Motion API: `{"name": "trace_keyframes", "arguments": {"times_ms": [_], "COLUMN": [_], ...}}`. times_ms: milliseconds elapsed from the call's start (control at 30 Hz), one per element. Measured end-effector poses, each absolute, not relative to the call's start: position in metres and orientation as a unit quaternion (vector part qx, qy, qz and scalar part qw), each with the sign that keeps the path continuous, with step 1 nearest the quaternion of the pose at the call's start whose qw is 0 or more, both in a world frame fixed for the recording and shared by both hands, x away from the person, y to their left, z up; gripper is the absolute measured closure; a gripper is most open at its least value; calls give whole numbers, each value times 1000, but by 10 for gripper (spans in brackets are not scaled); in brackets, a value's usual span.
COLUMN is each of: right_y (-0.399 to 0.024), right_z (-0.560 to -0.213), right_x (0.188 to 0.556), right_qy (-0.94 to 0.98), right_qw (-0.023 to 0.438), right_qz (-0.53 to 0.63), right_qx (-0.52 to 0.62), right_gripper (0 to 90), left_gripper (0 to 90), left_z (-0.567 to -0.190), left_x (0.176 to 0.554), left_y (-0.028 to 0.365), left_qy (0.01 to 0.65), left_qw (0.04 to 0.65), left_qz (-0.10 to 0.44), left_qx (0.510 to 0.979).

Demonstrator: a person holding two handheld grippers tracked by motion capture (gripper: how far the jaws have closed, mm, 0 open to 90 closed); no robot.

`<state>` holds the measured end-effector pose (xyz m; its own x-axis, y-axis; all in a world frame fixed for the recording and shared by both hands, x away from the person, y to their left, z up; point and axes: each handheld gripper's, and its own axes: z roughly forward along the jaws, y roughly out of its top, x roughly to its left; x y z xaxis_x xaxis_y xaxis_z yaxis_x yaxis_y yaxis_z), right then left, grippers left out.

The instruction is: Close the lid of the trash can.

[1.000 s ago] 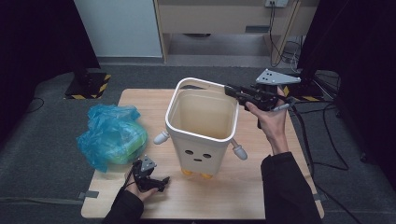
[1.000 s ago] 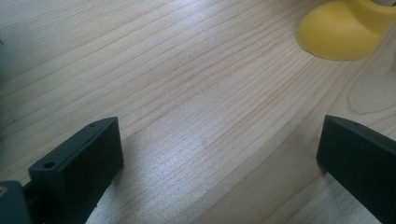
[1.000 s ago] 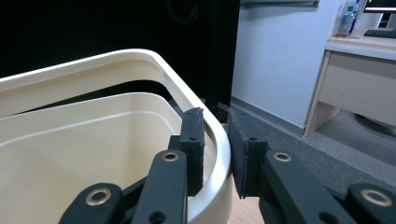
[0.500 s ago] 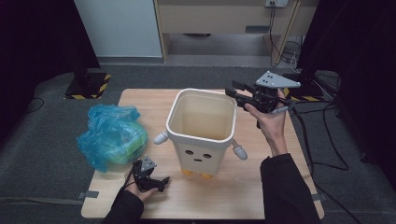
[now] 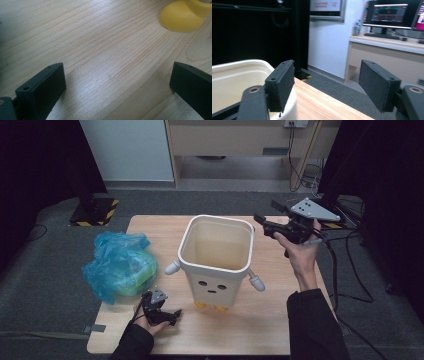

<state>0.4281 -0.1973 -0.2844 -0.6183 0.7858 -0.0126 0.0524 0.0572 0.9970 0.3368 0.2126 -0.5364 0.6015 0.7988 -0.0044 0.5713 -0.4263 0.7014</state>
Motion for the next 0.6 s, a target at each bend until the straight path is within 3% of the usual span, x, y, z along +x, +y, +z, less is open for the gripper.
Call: {"name": "trace_keyframes", "arguments": {"times_ms": [600], "right_y": [-240], "right_z": [-333], "right_x": [396], "right_qy": [657], "right_qw": [325], "right_qz": [569], "right_qx": [372], "right_gripper": [204], "left_gripper": [0], "left_z": [-536], "left_x": [337], "left_y": [213], "left_qy": [414], "left_qw": [340], "left_qz": [167], "left_qx": [828]}}
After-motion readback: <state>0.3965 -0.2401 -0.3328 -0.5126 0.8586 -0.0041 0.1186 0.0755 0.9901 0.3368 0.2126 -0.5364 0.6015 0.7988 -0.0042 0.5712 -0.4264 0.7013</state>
